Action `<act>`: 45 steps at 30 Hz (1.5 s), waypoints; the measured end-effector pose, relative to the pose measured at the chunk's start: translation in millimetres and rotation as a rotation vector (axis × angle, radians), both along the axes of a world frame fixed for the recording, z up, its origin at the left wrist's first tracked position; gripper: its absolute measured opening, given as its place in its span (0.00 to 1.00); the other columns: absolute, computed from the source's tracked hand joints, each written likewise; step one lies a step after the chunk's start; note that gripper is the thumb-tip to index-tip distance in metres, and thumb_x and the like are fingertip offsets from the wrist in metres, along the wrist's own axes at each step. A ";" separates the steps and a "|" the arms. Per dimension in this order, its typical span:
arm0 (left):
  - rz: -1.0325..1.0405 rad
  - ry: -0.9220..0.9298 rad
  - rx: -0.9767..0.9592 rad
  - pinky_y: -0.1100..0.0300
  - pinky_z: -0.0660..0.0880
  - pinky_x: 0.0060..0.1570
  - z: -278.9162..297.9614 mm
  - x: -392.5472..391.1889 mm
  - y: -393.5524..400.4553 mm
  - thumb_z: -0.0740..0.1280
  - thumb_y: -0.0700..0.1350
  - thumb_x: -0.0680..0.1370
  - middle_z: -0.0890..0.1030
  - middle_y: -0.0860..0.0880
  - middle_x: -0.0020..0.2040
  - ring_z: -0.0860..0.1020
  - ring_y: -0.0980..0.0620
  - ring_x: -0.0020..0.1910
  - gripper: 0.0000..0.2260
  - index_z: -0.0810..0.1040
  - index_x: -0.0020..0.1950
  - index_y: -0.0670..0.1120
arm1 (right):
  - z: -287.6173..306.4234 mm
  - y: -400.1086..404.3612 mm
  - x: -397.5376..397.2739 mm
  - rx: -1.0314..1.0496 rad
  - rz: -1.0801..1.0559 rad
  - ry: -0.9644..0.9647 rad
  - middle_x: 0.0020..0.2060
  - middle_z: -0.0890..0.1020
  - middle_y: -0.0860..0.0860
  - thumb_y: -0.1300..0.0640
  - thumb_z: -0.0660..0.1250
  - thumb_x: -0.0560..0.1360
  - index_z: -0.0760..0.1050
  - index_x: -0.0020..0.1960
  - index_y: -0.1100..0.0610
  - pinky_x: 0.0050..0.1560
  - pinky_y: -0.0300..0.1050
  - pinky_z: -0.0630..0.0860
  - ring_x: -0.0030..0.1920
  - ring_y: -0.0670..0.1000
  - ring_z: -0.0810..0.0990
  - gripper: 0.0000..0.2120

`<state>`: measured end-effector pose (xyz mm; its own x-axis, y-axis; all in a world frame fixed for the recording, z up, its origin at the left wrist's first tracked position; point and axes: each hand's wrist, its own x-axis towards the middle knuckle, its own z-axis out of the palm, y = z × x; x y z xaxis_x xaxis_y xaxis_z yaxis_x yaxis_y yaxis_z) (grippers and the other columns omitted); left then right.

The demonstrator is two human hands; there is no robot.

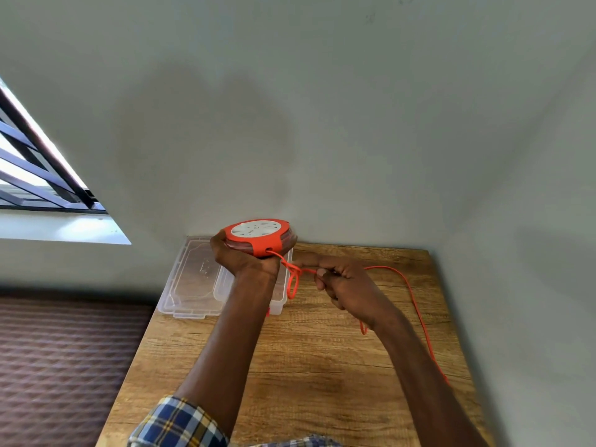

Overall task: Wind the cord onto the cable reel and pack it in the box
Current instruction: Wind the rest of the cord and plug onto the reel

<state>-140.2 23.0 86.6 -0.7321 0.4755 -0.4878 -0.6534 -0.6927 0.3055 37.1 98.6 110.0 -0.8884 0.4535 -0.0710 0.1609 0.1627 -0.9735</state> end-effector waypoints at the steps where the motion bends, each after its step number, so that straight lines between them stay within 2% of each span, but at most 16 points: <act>1: 0.003 0.000 -0.001 0.25 0.70 0.68 -0.3 -1.2 -0.5 0.62 0.62 0.79 0.80 0.36 0.69 0.78 0.30 0.67 0.27 0.78 0.70 0.47 | -1.2 1.5 1.3 0.027 0.000 -0.015 0.33 0.74 0.45 0.67 0.56 0.84 0.84 0.59 0.40 0.28 0.32 0.63 0.27 0.40 0.66 0.26; 3: 0.002 0.008 -0.002 0.26 0.70 0.69 -0.2 -2.3 -0.5 0.62 0.61 0.78 0.80 0.36 0.70 0.78 0.30 0.67 0.26 0.79 0.69 0.47 | -1.8 1.8 2.0 0.083 -0.012 -0.037 0.35 0.75 0.46 0.67 0.57 0.84 0.84 0.61 0.40 0.30 0.34 0.64 0.28 0.41 0.67 0.26; 7: -0.022 -0.003 0.004 0.26 0.69 0.70 1.5 2.5 2.2 0.62 0.60 0.78 0.81 0.37 0.69 0.78 0.31 0.68 0.24 0.81 0.65 0.46 | -1.8 0.5 -0.2 0.224 0.008 -0.010 0.45 0.81 0.35 0.64 0.68 0.79 0.84 0.54 0.42 0.43 0.33 0.72 0.42 0.39 0.77 0.17; 11: -0.016 -0.032 0.004 0.29 0.66 0.74 3.6 10.1 6.0 0.62 0.59 0.78 0.78 0.38 0.74 0.76 0.32 0.72 0.30 0.77 0.75 0.44 | -0.5 -1.1 -3.8 0.330 0.021 -0.015 0.43 0.78 0.33 0.58 0.78 0.73 0.83 0.48 0.46 0.44 0.34 0.71 0.43 0.41 0.77 0.09; 13: -0.040 -0.035 0.004 0.30 0.67 0.74 3.4 13.6 7.9 0.62 0.59 0.78 0.78 0.39 0.74 0.76 0.33 0.73 0.31 0.76 0.77 0.45 | 1.1 -2.6 -3.5 0.312 -0.001 0.067 0.43 0.81 0.36 0.59 0.79 0.72 0.82 0.45 0.48 0.44 0.30 0.71 0.45 0.41 0.80 0.08; 17: -0.102 -0.026 0.002 0.34 0.75 0.65 5.1 19.2 9.4 0.61 0.61 0.78 0.83 0.39 0.65 0.79 0.33 0.65 0.28 0.80 0.71 0.46 | 1.4 -2.5 -2.7 0.174 -0.026 0.142 0.33 0.80 0.48 0.65 0.74 0.76 0.83 0.47 0.53 0.37 0.38 0.72 0.35 0.45 0.76 0.07; 21: -0.059 -0.023 -0.009 0.33 0.71 0.71 3.9 17.3 10.6 0.62 0.59 0.78 0.81 0.40 0.71 0.78 0.34 0.69 0.29 0.77 0.76 0.47 | 2.6 -1.6 -1.8 0.043 -0.090 0.156 0.36 0.83 0.38 0.70 0.66 0.79 0.83 0.53 0.54 0.35 0.29 0.71 0.35 0.37 0.78 0.13; 25: -0.069 -0.026 0.012 0.29 0.69 0.71 4.6 13.2 11.2 0.62 0.59 0.78 0.80 0.38 0.72 0.77 0.32 0.69 0.30 0.77 0.76 0.47 | -1.0 -2.3 -0.4 -0.146 -0.175 0.157 0.31 0.74 0.41 0.57 0.64 0.83 0.84 0.54 0.53 0.35 0.41 0.64 0.33 0.43 0.67 0.10; 27: -0.070 -0.021 0.012 0.29 0.69 0.71 4.7 12.6 11.0 0.62 0.60 0.78 0.80 0.37 0.71 0.77 0.31 0.68 0.29 0.77 0.75 0.46 | 0.2 -1.5 2.3 -0.147 -0.088 0.167 0.33 0.76 0.40 0.49 0.66 0.81 0.83 0.56 0.54 0.36 0.37 0.68 0.35 0.41 0.70 0.11; 30: -0.079 -0.008 -0.002 0.30 0.72 0.69 3.1 13.1 9.6 0.61 0.61 0.79 0.80 0.36 0.70 0.78 0.31 0.67 0.29 0.77 0.74 0.46 | 0.2 -4.1 2.0 -0.025 0.000 0.159 0.35 0.79 0.34 0.52 0.76 0.75 0.81 0.59 0.54 0.42 0.30 0.74 0.38 0.36 0.78 0.14; 33: -0.072 -0.025 0.003 0.31 0.72 0.69 3.2 13.3 8.5 0.62 0.60 0.78 0.81 0.39 0.69 0.78 0.32 0.68 0.29 0.78 0.73 0.45 | -1.4 -4.1 -2.3 0.042 -0.098 0.175 0.35 0.79 0.38 0.51 0.80 0.72 0.83 0.52 0.51 0.41 0.34 0.77 0.37 0.39 0.78 0.12; 36: -0.062 -0.030 0.015 0.31 0.71 0.70 4.4 15.0 9.6 0.63 0.58 0.78 0.82 0.39 0.70 0.77 0.33 0.70 0.26 0.80 0.71 0.47 | -1.8 -5.5 -2.7 0.063 -0.134 0.177 0.45 0.84 0.43 0.46 0.78 0.71 0.82 0.50 0.48 0.47 0.44 0.82 0.47 0.46 0.84 0.12; 39: -0.061 -0.038 0.044 0.33 0.72 0.70 4.8 15.9 10.1 0.63 0.58 0.77 0.83 0.41 0.64 0.77 0.34 0.70 0.23 0.81 0.67 0.48 | -2.3 -8.8 -3.1 0.061 -0.190 0.213 0.40 0.86 0.51 0.46 0.72 0.75 0.83 0.49 0.50 0.43 0.48 0.80 0.42 0.54 0.85 0.08; 41: -0.059 -0.040 0.041 0.33 0.72 0.70 4.3 16.6 9.4 0.63 0.58 0.77 0.83 0.41 0.66 0.77 0.34 0.71 0.25 0.81 0.70 0.47 | -3.8 -5.9 -4.5 0.037 -0.237 0.219 0.38 0.85 0.56 0.47 0.69 0.78 0.84 0.47 0.53 0.43 0.53 0.79 0.41 0.61 0.84 0.11; 43: -0.068 -0.043 0.029 0.33 0.71 0.71 4.7 19.6 9.5 0.64 0.57 0.77 0.82 0.41 0.70 0.77 0.34 0.71 0.28 0.79 0.74 0.47 | -4.2 -4.6 -4.7 0.018 -0.252 0.220 0.36 0.83 0.59 0.50 0.68 0.80 0.82 0.46 0.57 0.42 0.51 0.79 0.37 0.59 0.82 0.12; 45: -0.080 -0.036 0.041 0.33 0.71 0.72 6.0 22.2 10.9 0.65 0.57 0.76 0.83 0.42 0.67 0.77 0.35 0.71 0.25 0.81 0.70 0.48 | -4.5 -6.9 -5.3 -0.004 -0.262 0.221 0.35 0.82 0.61 0.51 0.67 0.81 0.80 0.45 0.59 0.39 0.50 0.79 0.33 0.57 0.80 0.12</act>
